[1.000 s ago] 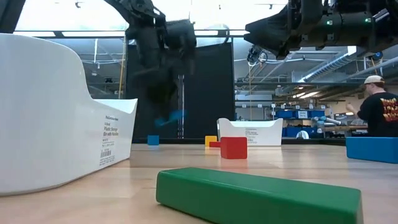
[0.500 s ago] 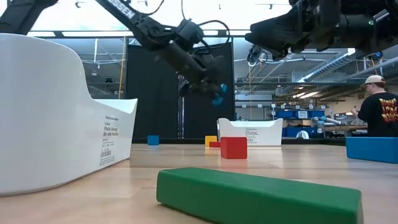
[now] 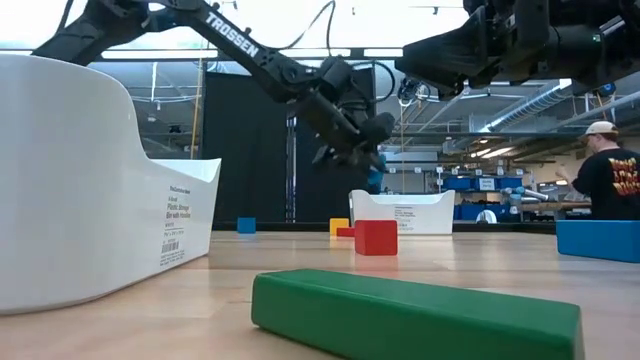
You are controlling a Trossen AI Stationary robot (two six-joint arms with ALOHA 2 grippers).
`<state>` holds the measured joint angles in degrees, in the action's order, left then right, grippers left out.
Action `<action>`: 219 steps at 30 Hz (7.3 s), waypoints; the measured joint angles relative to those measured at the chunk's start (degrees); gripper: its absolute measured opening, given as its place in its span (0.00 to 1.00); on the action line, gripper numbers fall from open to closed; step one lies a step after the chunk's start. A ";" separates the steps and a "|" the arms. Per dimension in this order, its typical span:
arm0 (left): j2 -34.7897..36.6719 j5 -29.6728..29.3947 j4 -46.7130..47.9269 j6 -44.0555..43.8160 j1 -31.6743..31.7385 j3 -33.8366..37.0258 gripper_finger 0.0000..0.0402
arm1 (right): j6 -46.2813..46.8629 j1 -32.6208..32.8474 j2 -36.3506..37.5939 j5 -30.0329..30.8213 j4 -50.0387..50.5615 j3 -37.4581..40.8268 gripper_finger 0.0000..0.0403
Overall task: Sort blocks by size
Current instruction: Put the blue large block into the top white bin, then put the red small block into the bottom white bin, then put the violet large block into the top white bin
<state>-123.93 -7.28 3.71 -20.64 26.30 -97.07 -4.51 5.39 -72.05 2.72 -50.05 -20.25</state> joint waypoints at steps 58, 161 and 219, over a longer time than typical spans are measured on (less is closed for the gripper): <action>79.15 -6.62 -14.60 -3.83 -20.61 71.94 0.49 | 7.24 8.08 -25.26 8.39 37.52 -26.01 0.67; 78.81 -6.64 -15.00 -3.33 -21.92 71.93 0.49 | 1.09 9.88 -38.86 14.61 11.40 -42.23 0.71; 55.95 -4.67 49.64 7.04 -21.84 47.51 0.71 | -4.13 5.49 6.61 28.95 9.83 -4.57 0.57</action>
<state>-67.98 -11.95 53.35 -13.59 4.46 -49.56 -8.64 10.87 -65.44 31.67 -40.23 -24.82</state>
